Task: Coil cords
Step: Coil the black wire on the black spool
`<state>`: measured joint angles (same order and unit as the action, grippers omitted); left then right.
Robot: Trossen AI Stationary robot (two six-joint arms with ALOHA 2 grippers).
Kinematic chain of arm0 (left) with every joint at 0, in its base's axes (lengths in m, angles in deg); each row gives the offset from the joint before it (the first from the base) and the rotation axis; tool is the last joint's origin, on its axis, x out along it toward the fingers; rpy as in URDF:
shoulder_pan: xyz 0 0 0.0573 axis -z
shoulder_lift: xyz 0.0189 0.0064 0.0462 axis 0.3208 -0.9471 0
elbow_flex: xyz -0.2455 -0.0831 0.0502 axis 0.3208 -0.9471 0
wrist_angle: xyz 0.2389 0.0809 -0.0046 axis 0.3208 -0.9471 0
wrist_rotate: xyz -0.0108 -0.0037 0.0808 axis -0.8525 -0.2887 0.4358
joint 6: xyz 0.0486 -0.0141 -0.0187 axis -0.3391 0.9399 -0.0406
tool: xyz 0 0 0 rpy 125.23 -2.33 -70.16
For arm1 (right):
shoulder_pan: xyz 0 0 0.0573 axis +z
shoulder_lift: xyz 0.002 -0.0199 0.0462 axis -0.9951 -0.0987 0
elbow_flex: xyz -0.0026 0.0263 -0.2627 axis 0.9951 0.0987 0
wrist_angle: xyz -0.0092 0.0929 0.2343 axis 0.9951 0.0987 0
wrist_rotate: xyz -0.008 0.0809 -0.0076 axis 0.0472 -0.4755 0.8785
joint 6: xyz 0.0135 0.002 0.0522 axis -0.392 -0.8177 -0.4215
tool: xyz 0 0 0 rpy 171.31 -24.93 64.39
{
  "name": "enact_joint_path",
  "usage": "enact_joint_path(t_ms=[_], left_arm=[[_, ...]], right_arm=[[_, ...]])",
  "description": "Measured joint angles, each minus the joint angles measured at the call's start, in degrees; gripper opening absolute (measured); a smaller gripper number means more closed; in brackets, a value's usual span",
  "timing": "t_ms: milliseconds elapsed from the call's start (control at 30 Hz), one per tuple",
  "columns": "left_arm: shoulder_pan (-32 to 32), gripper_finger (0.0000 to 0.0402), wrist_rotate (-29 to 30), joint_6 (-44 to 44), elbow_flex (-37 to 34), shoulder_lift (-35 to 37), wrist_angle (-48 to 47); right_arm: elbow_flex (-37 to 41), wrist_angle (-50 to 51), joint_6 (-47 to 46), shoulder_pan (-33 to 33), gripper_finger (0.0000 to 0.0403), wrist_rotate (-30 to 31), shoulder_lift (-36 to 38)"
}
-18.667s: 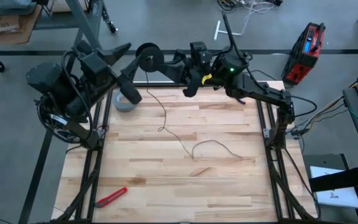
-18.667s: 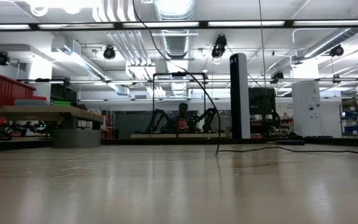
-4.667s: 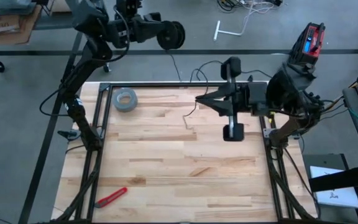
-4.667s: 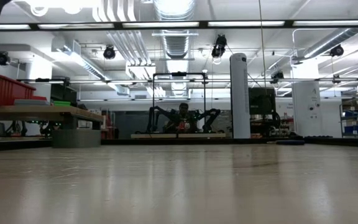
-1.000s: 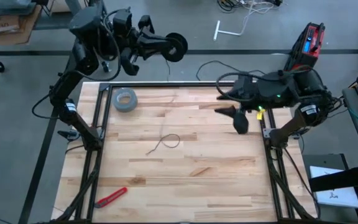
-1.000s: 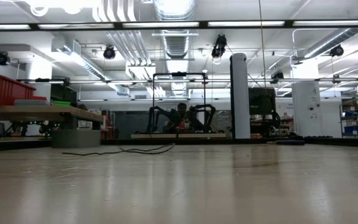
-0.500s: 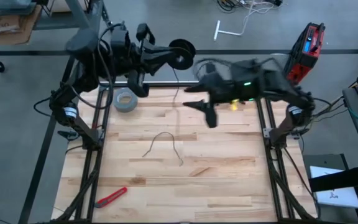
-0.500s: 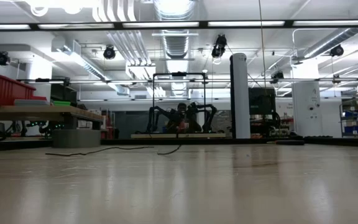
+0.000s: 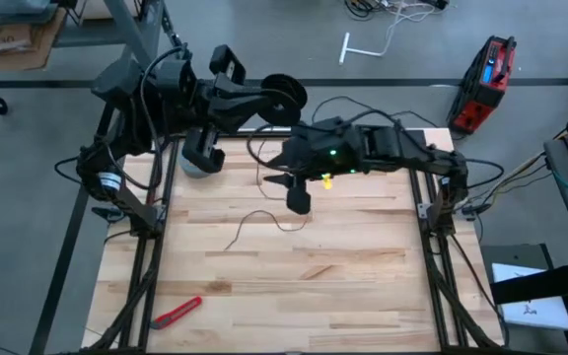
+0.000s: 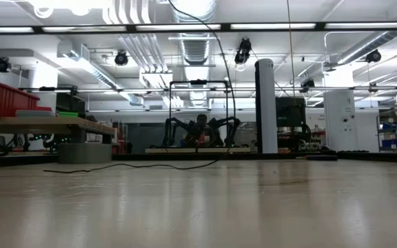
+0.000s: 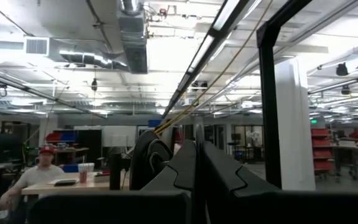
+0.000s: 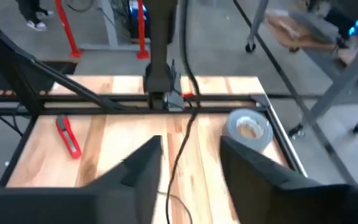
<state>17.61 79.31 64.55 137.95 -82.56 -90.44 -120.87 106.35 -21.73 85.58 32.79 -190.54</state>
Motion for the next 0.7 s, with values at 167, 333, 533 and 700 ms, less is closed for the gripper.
enact_joint_path(t_ms=[167, 333, 533, 700], left_arm=[[0.40, 0.0004, 0.01, -0.02, 0.00, 0.53, -0.05], [0.42, 0.0004, 0.03, -0.02, 0.00, 0.85, 0.05], [0.44, 0.0004, 0.01, -0.11, 0.00, 0.85, -0.11], [0.44, 0.0004, 0.05, -0.43, 0.00, 0.47, 0.00]], right_arm=[[-0.04, -2.93, 2.57, -0.01, 0.0022, -0.41, 2.09], [-0.13, -3.71, 0.93, -0.16, 0.0047, -0.63, 3.23], [-0.13, -2.36, -0.34, -0.01, 0.0155, -0.67, 2.85], [-0.09, -2.12, -1.79, -0.05, 0.0236, -7.21, 2.53]])
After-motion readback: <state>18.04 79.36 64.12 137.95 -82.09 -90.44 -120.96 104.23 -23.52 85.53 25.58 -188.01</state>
